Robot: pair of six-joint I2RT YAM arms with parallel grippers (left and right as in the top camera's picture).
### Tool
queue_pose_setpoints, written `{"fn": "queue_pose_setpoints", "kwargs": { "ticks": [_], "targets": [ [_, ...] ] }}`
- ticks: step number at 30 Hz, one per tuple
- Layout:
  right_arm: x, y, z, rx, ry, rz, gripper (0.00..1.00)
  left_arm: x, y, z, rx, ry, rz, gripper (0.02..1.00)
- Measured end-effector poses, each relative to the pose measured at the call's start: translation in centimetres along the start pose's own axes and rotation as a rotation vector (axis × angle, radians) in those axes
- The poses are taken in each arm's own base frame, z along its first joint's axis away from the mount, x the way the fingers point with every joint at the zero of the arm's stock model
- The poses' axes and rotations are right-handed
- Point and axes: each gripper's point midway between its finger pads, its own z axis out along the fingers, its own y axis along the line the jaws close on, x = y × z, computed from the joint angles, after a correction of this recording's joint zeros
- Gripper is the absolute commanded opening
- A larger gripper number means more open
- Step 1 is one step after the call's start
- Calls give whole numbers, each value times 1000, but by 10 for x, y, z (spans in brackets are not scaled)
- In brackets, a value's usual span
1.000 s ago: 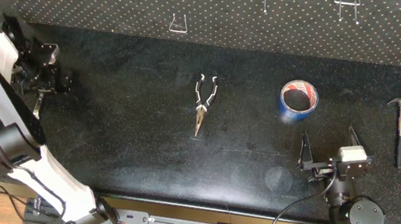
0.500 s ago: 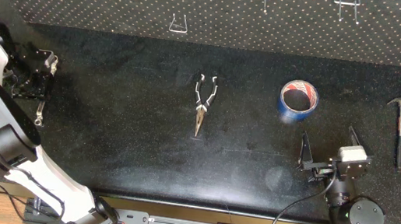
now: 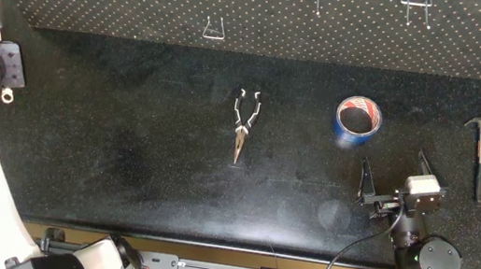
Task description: Place Tools Onto Pegboard
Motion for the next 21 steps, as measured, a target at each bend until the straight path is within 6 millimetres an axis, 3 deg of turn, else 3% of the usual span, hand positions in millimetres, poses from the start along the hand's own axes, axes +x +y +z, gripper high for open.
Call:
{"fn": "queue_pose_setpoints", "kwargs": {
  "ticks": [1,3,5,7,8,11,21],
  "targets": [
    [0,0,0,0,0,0,976,-11,-2,-1,-5,-57,-31,29],
    [0,0,0,0,0,0,976,-30,-30,-8,35,-161,-62,29],
    [0,0,0,0,0,0,976,-39,-89,-15,144,-233,-9,29],
    [0,0,0,0,0,0,976,-30,-142,-5,229,-237,66,29],
    [0,0,0,0,0,0,976,-25,-153,0,239,-235,77,29],
    [0,0,0,0,0,0,976,-10,-156,16,209,-202,32,29],
    [0,0,0,0,0,0,976,-10,-159,23,209,-195,16,29]
  ]
}}
